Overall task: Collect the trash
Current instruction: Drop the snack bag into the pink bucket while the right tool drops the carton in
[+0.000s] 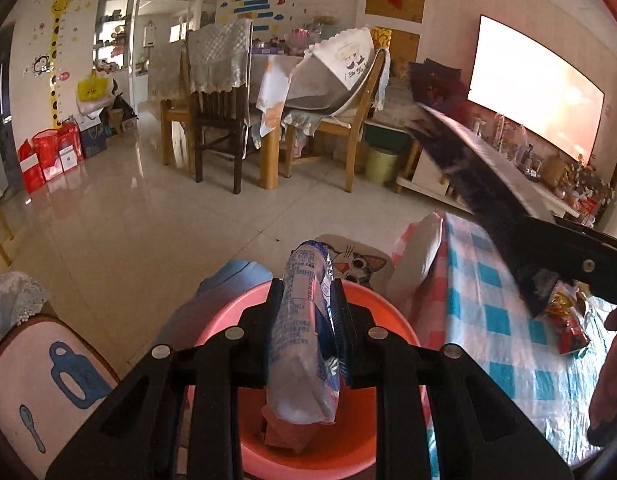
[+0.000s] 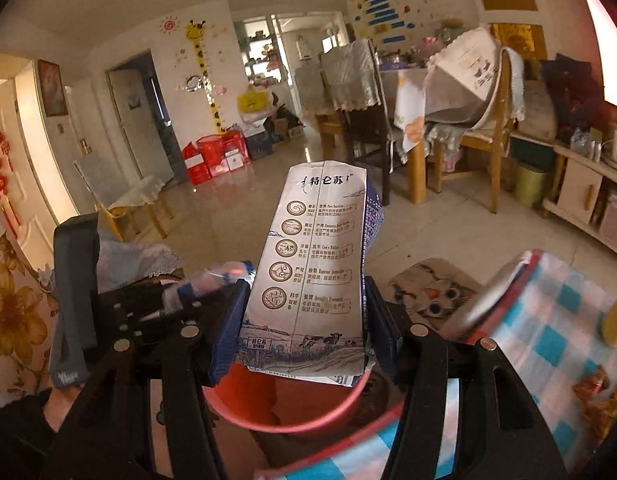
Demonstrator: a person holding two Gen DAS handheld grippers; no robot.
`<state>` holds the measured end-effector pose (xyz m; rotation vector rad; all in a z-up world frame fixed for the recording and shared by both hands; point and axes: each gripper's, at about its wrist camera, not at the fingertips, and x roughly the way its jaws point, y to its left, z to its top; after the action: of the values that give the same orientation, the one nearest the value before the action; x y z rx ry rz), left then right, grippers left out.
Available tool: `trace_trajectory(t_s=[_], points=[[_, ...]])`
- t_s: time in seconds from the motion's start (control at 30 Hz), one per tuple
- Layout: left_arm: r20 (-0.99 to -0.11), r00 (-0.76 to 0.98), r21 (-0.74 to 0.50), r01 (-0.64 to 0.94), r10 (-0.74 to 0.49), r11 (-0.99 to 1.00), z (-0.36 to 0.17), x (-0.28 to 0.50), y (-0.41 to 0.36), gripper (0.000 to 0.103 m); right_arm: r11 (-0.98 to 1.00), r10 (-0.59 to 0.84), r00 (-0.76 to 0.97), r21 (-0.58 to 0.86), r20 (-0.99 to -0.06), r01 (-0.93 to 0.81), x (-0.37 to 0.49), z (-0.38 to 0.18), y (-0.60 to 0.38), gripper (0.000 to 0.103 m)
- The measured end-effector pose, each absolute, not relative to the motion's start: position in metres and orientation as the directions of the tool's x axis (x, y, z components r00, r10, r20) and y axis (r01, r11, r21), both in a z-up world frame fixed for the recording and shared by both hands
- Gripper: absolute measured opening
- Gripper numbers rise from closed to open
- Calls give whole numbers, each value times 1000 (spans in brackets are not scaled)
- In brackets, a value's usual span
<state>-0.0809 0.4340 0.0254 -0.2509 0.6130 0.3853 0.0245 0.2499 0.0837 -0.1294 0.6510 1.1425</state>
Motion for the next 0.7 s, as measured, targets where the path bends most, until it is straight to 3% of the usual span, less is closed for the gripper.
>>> trace_trajectory(t_s=[0.6, 0.7], points=[[-638, 716, -125, -457, 282, 880, -14, -74, 459, 26, 400, 776, 153, 290, -611, -869, 25, 27, 302, 58], [-649, 706, -125, -466, 283, 876, -18, -71, 462, 28, 410, 763, 160, 278, -626, -869, 27, 21, 307, 63]])
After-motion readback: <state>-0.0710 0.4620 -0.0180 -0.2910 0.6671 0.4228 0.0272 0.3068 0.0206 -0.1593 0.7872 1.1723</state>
